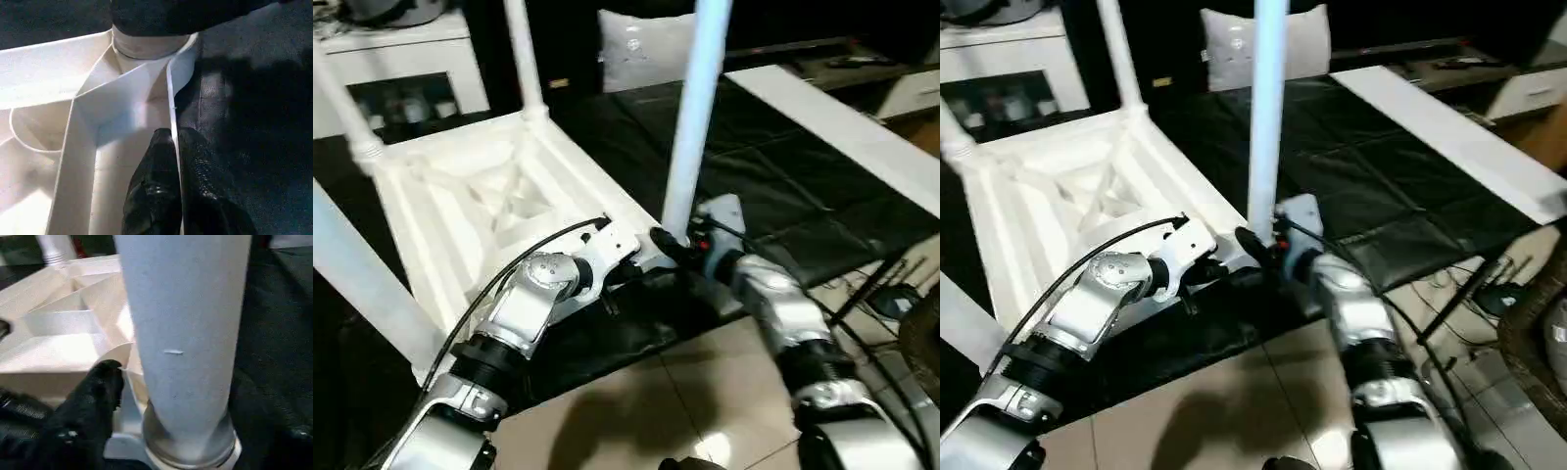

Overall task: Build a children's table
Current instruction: Rotate leg to tighten

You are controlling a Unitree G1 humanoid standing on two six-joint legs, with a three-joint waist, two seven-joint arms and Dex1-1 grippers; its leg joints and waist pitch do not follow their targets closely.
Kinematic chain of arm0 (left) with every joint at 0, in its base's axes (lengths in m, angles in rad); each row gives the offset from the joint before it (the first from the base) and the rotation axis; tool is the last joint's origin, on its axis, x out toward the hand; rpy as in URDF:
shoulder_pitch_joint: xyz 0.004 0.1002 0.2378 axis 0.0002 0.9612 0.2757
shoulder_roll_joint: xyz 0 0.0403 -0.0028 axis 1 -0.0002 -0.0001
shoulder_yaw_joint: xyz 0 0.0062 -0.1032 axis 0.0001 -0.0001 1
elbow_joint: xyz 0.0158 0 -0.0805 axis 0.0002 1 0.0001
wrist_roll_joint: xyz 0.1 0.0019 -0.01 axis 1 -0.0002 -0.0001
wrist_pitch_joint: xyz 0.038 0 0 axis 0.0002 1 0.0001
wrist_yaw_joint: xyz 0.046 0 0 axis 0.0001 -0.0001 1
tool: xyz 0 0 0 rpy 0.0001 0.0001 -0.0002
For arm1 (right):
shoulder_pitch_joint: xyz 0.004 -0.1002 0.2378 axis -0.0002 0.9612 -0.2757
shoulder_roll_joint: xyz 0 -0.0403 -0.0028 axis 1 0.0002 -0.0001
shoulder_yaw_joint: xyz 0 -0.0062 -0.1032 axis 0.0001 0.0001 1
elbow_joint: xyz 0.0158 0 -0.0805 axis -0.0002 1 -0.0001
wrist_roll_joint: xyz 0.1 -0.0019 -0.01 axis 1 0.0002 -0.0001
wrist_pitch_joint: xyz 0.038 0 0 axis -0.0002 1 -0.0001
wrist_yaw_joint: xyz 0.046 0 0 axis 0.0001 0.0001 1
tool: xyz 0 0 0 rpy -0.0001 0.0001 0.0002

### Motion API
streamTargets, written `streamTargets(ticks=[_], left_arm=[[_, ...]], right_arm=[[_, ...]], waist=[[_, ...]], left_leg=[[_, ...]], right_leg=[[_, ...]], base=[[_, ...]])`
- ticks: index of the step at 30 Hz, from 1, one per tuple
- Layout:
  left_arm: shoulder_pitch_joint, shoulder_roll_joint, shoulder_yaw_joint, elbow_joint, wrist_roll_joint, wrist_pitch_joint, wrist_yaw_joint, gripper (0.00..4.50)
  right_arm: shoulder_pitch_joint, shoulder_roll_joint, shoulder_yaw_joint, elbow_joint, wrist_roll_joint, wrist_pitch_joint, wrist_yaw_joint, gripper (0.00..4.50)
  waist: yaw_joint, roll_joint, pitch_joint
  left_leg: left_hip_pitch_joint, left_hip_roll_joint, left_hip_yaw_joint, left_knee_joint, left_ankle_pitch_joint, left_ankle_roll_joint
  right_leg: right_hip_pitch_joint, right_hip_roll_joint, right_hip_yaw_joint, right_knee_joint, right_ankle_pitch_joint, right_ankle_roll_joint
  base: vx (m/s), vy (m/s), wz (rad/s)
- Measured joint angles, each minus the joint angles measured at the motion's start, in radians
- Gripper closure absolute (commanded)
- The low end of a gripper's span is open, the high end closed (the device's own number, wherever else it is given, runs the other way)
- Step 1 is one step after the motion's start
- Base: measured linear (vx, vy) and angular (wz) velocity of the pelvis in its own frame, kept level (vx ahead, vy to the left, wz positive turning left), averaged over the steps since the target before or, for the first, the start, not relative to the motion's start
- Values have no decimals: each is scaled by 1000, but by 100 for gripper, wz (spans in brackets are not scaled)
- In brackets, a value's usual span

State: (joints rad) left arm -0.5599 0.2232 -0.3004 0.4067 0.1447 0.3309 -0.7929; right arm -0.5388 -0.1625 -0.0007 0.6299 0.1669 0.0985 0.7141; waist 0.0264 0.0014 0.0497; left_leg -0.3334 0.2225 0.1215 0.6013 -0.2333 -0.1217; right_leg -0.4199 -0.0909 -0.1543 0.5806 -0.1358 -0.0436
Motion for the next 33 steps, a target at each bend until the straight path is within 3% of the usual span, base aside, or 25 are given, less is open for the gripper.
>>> streamTargets(ticks=[2, 6, 13, 17, 24, 33], left_arm=[[2, 25, -12, 3, -11, -35, -43, 450], [2, 77, -16, 28, -22, -117, -130, 450], [1, 167, -68, 54, -45, -285, -322, 450], [-6, 195, -86, 73, -53, -363, -405, 450], [-44, 214, -129, 117, -63, -465, -532, 450], [-62, 199, -146, 147, -71, -503, -575, 450]], right_arm=[[31, -66, 11, -39, 14, -1, 107, 57], [52, -150, 36, -89, 36, 7, 282, 26], [56, -286, 81, -109, 37, 5, 498, 26], [55, -311, 90, -109, 40, 8, 570, 26], [33, -328, 165, -120, 48, 44, 706, 83], [33, -311, 198, -143, 75, 111, 778, 166]], waist=[[14, 1, 0], [16, 1, 0], [43, 1, 0], [61, 1, 0], [70, 0, 0], [74, 0, 0]], left_leg=[[0, 0, 1, -1, 0, 0], [0, 0, 2, 1, 0, 0], [1, 1, 3, 1, 1, 0], [1, 1, 4, 1, 1, 0], [1, 1, 5, 1, 1, 0], [1, 1, 5, 1, 1, 0]], right_leg=[[0, 0, 0, 0, -1, 0], [0, 0, 2, 0, 0, 0], [2, -1, 3, -1, -2, 4], [2, -1, 3, -1, 1, 0], [2, -1, 4, 0, 1, 0], [2, -1, 4, 0, 1, 0]], base=[[0, 0, 0], [0, 0, 0], [0, 0, 0], [0, 0, 0], [0, 0, 0], [0, 0, 0]])
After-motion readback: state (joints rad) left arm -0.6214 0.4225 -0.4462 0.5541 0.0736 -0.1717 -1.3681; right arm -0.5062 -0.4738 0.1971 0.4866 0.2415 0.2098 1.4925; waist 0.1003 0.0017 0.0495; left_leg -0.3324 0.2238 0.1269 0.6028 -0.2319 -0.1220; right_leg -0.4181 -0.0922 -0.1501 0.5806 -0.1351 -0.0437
